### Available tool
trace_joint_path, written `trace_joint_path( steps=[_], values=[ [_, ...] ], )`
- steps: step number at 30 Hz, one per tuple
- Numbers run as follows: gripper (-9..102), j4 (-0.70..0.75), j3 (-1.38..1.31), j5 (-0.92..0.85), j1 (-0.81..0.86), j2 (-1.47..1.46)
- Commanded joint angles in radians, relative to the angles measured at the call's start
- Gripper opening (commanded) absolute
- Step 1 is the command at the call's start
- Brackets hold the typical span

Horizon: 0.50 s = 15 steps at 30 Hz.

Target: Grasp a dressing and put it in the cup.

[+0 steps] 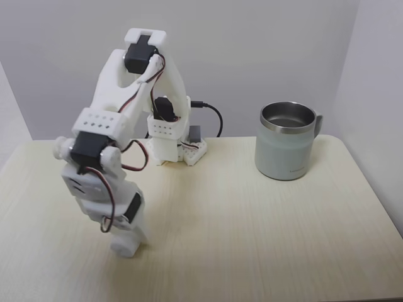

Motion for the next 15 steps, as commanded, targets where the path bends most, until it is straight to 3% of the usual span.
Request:
trace_joint_path(
  steps=[1,8,15],
  values=[
    [19,-0.032,-0.008,0.021,-0.002,-0.005],
    [0,-0.054,-0.003,0.071,0.003,-0.002],
    [0,-0.038,0.048,0.149,0.008,0.002]
  ],
)
